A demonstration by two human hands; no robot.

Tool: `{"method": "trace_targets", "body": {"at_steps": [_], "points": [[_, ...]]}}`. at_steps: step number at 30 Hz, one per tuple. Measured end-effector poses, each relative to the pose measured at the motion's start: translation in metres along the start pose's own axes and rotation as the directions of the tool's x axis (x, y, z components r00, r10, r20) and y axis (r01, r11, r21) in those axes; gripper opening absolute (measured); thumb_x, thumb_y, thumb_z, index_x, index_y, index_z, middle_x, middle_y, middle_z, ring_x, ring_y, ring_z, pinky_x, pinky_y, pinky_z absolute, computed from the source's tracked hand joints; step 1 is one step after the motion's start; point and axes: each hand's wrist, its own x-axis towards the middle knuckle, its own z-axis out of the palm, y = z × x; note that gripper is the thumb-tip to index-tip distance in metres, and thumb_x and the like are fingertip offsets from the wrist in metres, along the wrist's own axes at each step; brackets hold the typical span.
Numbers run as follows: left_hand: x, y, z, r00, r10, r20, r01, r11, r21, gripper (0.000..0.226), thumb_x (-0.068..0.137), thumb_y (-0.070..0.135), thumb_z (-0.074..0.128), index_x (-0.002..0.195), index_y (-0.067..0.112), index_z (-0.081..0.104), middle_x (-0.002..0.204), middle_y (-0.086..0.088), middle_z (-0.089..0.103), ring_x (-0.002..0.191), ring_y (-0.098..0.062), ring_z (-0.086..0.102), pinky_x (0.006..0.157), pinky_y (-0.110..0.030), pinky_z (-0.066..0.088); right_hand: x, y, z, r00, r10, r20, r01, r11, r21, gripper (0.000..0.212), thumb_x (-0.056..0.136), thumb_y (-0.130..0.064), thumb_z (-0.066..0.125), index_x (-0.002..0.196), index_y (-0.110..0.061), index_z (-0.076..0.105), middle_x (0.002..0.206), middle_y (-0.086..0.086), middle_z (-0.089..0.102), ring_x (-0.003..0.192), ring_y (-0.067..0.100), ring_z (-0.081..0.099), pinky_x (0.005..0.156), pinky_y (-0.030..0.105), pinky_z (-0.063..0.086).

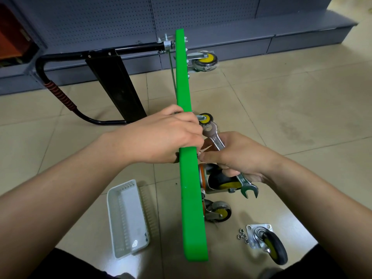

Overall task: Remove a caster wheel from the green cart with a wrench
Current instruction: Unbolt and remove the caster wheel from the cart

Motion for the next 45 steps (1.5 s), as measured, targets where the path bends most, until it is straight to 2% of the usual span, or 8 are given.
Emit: {"method": "trace_targets", "body": {"at_steps": [3,7,12,18,25,32,38,45], "points": [[-0.001,0.0,0.001,1.0,0.001,-0.002,-0.001,1.0,-0.001,0.03,0.074,0.027,0.076,0.1,0.036,0.063,0.104,0.018,0.061,0.122,-0.011,0.048,0.105,-0.04,0.037,-0.002,-0.002,0.001,1.0,-0.018,-0.002,0.018,1.0,0.001,0.003,0.097,-0.002,0.063,0.094,-0.002,0.061,0.072,0.017,0.056,0.033,0.004,0.037,0.032,0.017,0.023],[-0.001,-0.001,0.003,1.0,-0.002,-0.009,0.002,1.0,-0.008,0.029,0.078,0.031,0.078,0.101,0.038,0.061,0.107,0.019,0.06,0.123,-0.01,0.048,0.106,-0.039,0.036,0.002,0.0,0.002,1.0,0.019,-0.014,-0.02,0.999,-0.032,0.017,0.103,-0.013,0.056,0.091,-0.001,0.058,0.04,-0.01,0.045,0.033,0.006,0.026,0.035,0.019,0.018],[-0.003,-0.001,0.003,1.0,-0.012,-0.012,0.012,1.0,-0.014,0.031,0.075,0.026,0.077,0.102,0.035,0.064,0.108,0.019,0.061,0.125,-0.008,0.047,0.107,-0.039,0.036,0.001,-0.003,0.0,1.0,0.006,0.02,-0.006,1.0,-0.002,0.017,0.096,0.002,0.06,0.086,-0.01,0.054,0.058,0.004,0.049,0.033,0.006,0.032,0.035,0.017,0.018],[-0.002,-0.002,0.004,1.0,-0.011,-0.026,0.01,1.0,-0.024,0.03,0.078,0.031,0.078,0.105,0.036,0.066,0.11,0.02,0.062,0.124,-0.009,0.048,0.106,-0.039,0.037,0.004,0.001,0.002,1.0,0.02,0.003,-0.02,1.0,-0.013,0.016,0.103,-0.013,0.056,0.09,-0.004,0.057,0.038,-0.013,0.049,0.033,0.005,0.027,0.035,0.018,0.021],[-0.003,-0.001,0.002,1.0,-0.014,-0.013,0.013,0.999,-0.038,0.037,0.073,0.024,0.081,0.103,0.036,0.063,0.109,0.02,0.06,0.125,-0.009,0.048,0.108,-0.041,0.037,0.006,0.003,0.0,0.999,0.009,0.037,-0.008,1.0,-0.028,0.009,0.092,0.001,0.066,0.091,-0.005,0.059,0.077,0.019,0.051,0.038,0.009,0.031,0.035,0.017,0.02],[-0.003,-0.002,0.001,0.998,-0.051,-0.031,0.048,0.996,-0.074,0.047,0.07,0.018,0.08,0.105,0.03,0.051,0.104,0.015,0.061,0.117,-0.01,0.053,0.106,-0.039,0.038,0.006,0.007,0.0,0.999,-0.027,0.019,0.027,1.0,0.006,0.019,0.101,-0.007,0.057,0.105,0.01,0.062,0.056,-0.006,0.063,0.034,0.005,0.031,0.033,0.017,0.022],[-0.001,-0.003,0.001,0.999,-0.034,-0.032,0.032,0.997,-0.067,0.038,0.075,0.028,0.08,0.1,0.032,0.051,0.099,0.018,0.06,0.114,-0.007,0.053,0.104,-0.038,0.038,0.009,0.009,0.002,0.999,-0.021,-0.037,0.021,1.0,0.02,0.021,0.1,-0.01,0.06,0.109,0.008,0.063,0.094,0.022,0.072,0.037,0.007,0.028,0.034,0.018,0.022],[-0.002,-0.003,0.0,0.999,-0.03,-0.036,0.028,0.997,-0.069,0.041,0.073,0.02,0.079,0.102,0.029,0.052,0.1,0.016,0.061,0.114,-0.009,0.054,0.104,-0.041,0.04,0.009,0.009,0.001,1.0,-0.008,0.007,0.008,0.998,0.059,0.028,0.089,0.007,0.067,0.115,0.013,0.059,0.082,0.018,0.054,0.038,0.007,0.037,0.033,0.018,0.021]]}}
